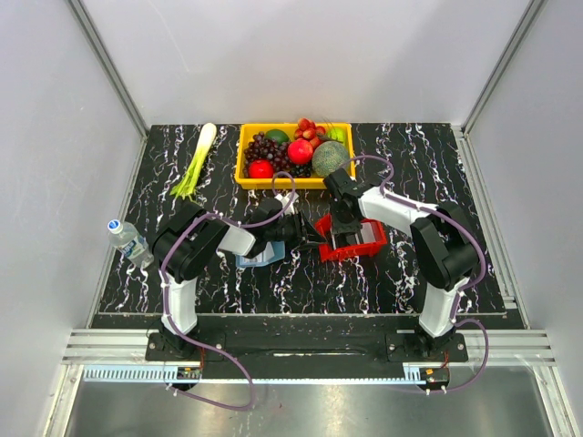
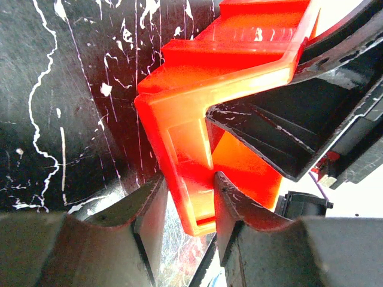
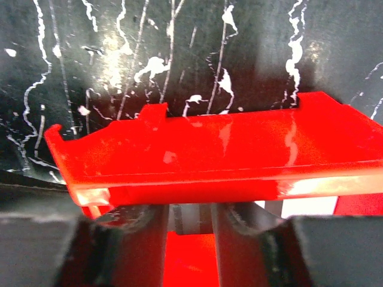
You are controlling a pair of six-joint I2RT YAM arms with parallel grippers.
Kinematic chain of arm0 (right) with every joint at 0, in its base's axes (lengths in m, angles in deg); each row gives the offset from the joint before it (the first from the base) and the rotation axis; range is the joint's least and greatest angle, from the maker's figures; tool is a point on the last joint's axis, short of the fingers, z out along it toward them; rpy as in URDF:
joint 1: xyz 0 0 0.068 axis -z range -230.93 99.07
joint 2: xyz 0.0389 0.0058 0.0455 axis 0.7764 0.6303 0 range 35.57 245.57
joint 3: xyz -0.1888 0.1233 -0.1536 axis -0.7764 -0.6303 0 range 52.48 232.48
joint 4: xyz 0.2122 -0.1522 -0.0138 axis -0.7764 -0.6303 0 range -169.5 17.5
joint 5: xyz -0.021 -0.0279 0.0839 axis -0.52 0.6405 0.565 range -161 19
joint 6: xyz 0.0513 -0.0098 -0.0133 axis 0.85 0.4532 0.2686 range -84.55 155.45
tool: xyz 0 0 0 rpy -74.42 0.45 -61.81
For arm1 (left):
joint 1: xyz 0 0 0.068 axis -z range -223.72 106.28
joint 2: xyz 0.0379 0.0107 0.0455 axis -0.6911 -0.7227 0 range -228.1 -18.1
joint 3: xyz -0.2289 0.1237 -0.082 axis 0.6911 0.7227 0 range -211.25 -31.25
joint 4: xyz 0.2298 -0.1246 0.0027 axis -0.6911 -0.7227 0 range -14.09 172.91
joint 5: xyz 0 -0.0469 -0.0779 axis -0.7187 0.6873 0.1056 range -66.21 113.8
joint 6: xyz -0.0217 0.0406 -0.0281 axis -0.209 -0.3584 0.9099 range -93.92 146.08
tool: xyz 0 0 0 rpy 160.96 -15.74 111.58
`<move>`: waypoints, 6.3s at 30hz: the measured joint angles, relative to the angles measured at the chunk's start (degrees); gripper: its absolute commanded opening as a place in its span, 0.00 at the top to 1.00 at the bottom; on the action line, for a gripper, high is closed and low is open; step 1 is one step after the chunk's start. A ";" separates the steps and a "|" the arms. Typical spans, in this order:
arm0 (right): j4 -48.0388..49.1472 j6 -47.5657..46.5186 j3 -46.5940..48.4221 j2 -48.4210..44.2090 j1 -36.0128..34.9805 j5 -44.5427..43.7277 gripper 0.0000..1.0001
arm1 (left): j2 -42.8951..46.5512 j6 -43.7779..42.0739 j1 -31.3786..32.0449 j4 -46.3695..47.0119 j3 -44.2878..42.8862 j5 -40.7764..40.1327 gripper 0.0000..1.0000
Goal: Put the credit cards into the card holder
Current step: Pick up the credit card from the storage box, then insert the credit card into the card holder.
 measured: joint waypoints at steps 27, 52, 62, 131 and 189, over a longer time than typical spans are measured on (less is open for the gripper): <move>7.85 1.64 -6.75 -6.01 4.26 9.03 0.49 | 0.00 0.00 -0.04 0.02 0.00 0.44 0.71; 9.79 1.64 -7.04 -3.23 8.61 19.65 0.39 | 0.00 0.13 -0.39 -0.57 0.00 1.01 0.71; 7.82 1.51 -3.76 -0.42 4.98 15.50 0.42 | 0.00 0.42 -0.63 -0.74 0.00 0.98 0.71; 5.27 5.86 -6.80 -22.05 9.38 16.04 1.00 | 3.37 -3.50 -0.35 -4.98 -0.59 0.70 0.62; 12.24 7.08 18.80 10.12 -18.56 17.38 1.00 | 42.93 -21.16 -19.93 -50.69 13.77 -29.35 0.35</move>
